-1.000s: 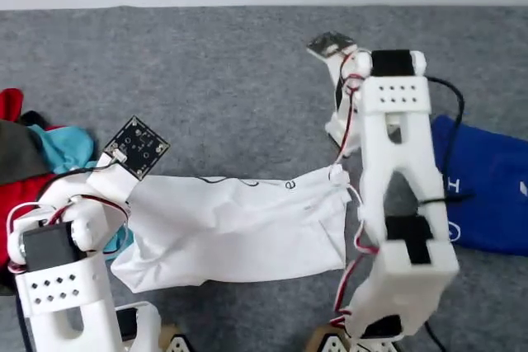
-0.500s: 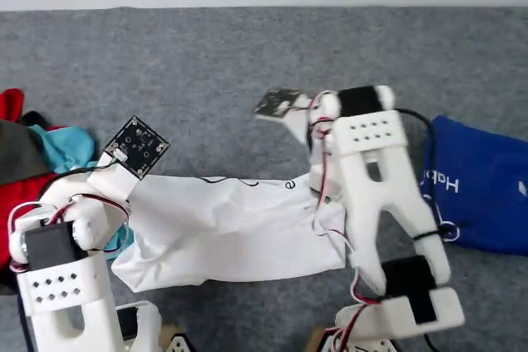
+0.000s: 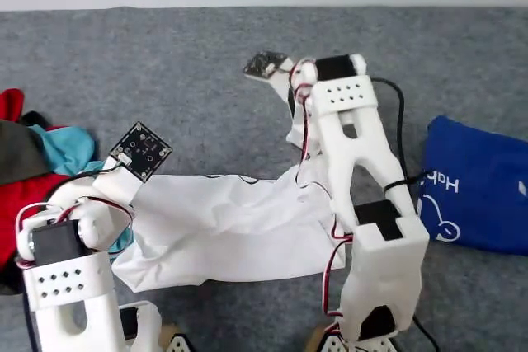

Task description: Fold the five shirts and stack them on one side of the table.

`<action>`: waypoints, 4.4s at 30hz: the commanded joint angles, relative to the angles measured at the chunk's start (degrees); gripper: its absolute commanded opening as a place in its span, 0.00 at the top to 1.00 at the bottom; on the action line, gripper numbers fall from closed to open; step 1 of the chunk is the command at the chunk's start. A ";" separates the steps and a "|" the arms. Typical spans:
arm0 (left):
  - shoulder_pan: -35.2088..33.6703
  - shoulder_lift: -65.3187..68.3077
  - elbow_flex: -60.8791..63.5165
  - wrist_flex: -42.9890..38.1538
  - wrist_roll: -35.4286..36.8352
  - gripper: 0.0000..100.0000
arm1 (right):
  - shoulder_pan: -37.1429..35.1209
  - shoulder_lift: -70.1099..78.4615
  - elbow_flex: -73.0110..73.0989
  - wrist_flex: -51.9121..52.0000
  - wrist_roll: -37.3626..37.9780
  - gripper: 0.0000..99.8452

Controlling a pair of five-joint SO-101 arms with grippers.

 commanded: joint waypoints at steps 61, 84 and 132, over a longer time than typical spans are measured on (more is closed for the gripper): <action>0.26 -0.88 -0.57 -2.20 -0.26 0.99 | 2.51 -7.69 10.46 4.35 0.88 0.99; 0.18 -0.44 -25.45 -24.53 21.45 0.99 | 14.73 -46.64 10.37 -13.23 3.52 0.99; 0.70 -0.18 -72.66 3.43 4.66 0.99 | 29.05 -67.74 -5.45 -11.12 14.42 0.99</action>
